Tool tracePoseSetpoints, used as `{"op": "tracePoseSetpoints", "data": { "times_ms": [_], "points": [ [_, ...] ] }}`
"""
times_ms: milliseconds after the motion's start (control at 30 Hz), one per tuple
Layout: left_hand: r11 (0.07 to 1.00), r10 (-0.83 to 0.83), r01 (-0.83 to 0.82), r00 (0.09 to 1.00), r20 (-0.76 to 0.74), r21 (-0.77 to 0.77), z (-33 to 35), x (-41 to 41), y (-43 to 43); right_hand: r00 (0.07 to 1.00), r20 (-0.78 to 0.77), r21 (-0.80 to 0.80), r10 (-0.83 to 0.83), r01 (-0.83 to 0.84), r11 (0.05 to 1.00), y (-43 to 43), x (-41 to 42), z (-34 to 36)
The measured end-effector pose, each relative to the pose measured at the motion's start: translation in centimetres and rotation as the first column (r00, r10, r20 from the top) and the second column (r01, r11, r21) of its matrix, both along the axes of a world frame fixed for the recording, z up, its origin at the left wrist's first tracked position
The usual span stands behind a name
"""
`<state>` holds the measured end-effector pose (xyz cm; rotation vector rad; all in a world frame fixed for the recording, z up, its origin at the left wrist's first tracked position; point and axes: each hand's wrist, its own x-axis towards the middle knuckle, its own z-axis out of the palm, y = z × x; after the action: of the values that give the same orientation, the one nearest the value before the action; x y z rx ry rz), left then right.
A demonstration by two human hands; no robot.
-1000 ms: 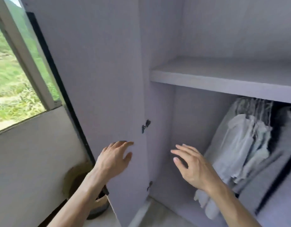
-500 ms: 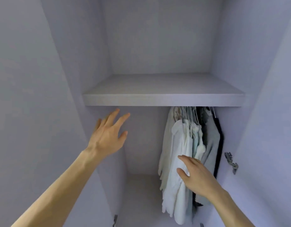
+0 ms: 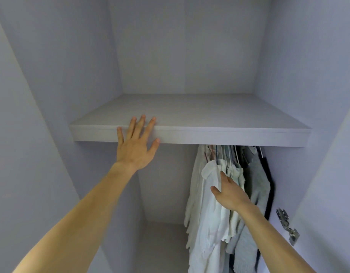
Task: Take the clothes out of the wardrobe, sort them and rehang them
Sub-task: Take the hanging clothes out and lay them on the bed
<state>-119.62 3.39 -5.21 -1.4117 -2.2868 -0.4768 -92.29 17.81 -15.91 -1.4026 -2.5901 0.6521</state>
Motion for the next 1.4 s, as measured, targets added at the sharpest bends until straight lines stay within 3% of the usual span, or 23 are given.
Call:
{"op": "tracePoseSetpoints", "data": {
  "times_ms": [133,267,400,467,567,667,900,1233,1400],
  "points": [
    [0.994,0.017,-0.011,0.998,-0.053,0.113,-1.5,-0.8,1.0,0.999,0.018,0.002,-0.028,0.027,1.000,2.8,-2.2,-1.8],
    [0.984,0.017,-0.007,0.998,-0.054,0.179,-2.6,-1.2,1.7,0.994,-0.096,0.015,-0.047,0.049,0.999,4.1,-4.5,-2.7],
    [0.978,0.022,-0.008,0.998,-0.066,0.207,-3.0,-1.5,2.1,0.985,-0.159,-0.071,-0.064,0.053,0.996,4.7,-6.3,-2.4],
    [0.977,0.025,-0.009,0.997,-0.071,0.215,-3.0,-1.6,2.3,0.977,-0.197,-0.195,-0.078,0.038,0.980,5.3,-7.0,-2.0],
    [0.974,0.034,-0.014,0.996,-0.083,0.227,-3.1,-1.7,2.4,0.945,-0.269,-0.489,-0.187,0.033,0.871,6.4,-7.9,-1.4],
    [0.974,0.037,-0.016,0.995,-0.089,0.226,-3.1,-1.7,2.4,0.900,-0.335,-0.618,-0.280,0.015,0.786,7.0,-8.8,-1.3],
    [0.974,0.050,-0.028,0.994,-0.094,0.224,-3.1,-1.6,2.5,0.734,-0.555,-0.671,-0.392,-0.117,0.732,5.7,-9.9,-2.6],
    [0.978,0.063,-0.042,0.993,-0.097,0.205,-3.0,-1.6,2.5,0.687,-0.686,-0.542,-0.241,-0.261,0.799,3.9,-10.4,0.6],
    [0.981,0.077,-0.058,0.992,-0.098,0.183,-2.8,-1.3,2.3,0.744,-0.655,-0.510,-0.131,-0.308,0.803,1.4,-9.9,-0.2]
  ]
}}
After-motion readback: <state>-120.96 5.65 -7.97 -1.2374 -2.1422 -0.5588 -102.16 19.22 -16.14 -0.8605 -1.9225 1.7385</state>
